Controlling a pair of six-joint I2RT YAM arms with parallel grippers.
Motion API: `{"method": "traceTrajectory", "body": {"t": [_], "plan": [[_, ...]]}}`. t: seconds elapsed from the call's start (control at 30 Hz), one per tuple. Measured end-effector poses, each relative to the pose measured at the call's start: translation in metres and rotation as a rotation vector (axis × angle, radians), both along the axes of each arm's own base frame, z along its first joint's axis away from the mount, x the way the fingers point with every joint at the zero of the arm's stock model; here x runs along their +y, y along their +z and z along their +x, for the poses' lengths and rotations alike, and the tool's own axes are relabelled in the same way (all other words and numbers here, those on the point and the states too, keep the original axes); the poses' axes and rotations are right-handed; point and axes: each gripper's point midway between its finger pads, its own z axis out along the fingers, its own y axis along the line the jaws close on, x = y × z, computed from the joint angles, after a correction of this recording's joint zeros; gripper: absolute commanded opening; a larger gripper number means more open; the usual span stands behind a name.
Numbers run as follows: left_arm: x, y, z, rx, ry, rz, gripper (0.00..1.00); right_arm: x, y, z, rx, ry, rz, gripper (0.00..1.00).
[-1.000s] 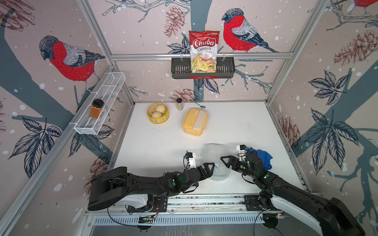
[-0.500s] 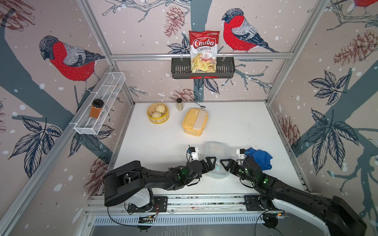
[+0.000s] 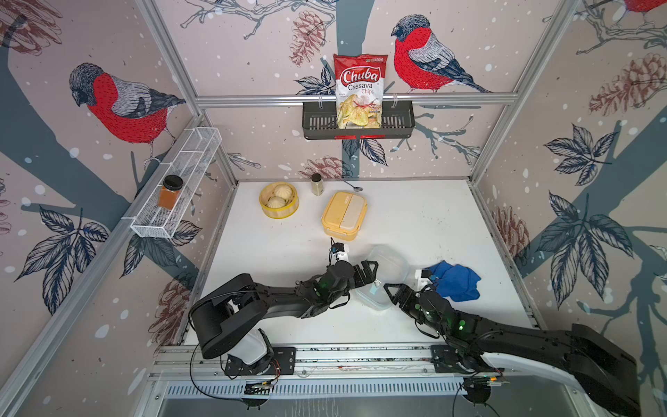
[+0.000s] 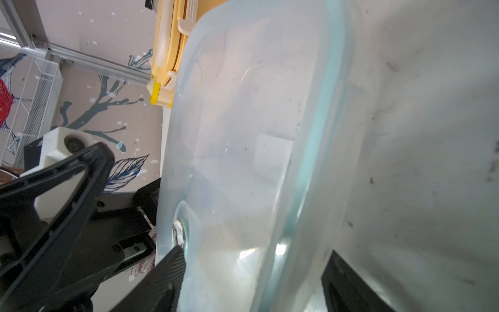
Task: Wipe the insides of the lunch boxes
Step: Adjust the lunch box at the center of the board.
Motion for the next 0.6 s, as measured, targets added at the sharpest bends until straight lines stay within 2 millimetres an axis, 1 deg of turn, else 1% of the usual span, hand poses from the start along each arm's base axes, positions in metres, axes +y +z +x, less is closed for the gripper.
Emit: {"method": "traceTrajectory", "body": {"t": [0.1, 0.2, 0.27, 0.33, 0.4, 0.47, 0.53, 0.6], "plan": [[-0.003, -0.003, 0.016, -0.009, -0.026, 0.022, 0.99, 0.008, 0.003, 0.003, 0.004, -0.039, 0.0, 0.81], [0.0, -0.007, 0.031, -0.019, -0.041, 0.057, 0.99, 0.018, 0.002, 0.006, 0.021, -0.067, -0.001, 0.83], [0.001, -0.002, 0.038, -0.041, -0.05, 0.093, 0.99, 0.021, 0.001, 0.005, 0.034, -0.077, 0.006, 0.85], [0.0, 0.005, 0.043, -0.06, -0.063, 0.134, 0.99, 0.019, 0.003, 0.003, 0.033, -0.093, 0.014, 0.86], [0.008, 0.008, 0.048, -0.068, -0.044, 0.186, 1.0, 0.016, 0.014, 0.002, 0.015, -0.112, 0.04, 0.9], [0.024, 0.0, 0.052, -0.049, -0.007, 0.25, 0.99, 0.01, 0.029, 0.004, -0.016, -0.132, 0.044, 0.92], [0.041, -0.008, 0.049, -0.027, 0.023, 0.295, 0.99, 0.004, 0.044, 0.006, -0.045, -0.151, 0.04, 0.92], [0.055, -0.012, 0.036, -0.009, 0.026, 0.311, 0.99, -0.008, 0.054, 0.007, -0.065, -0.176, 0.016, 0.91]]}}
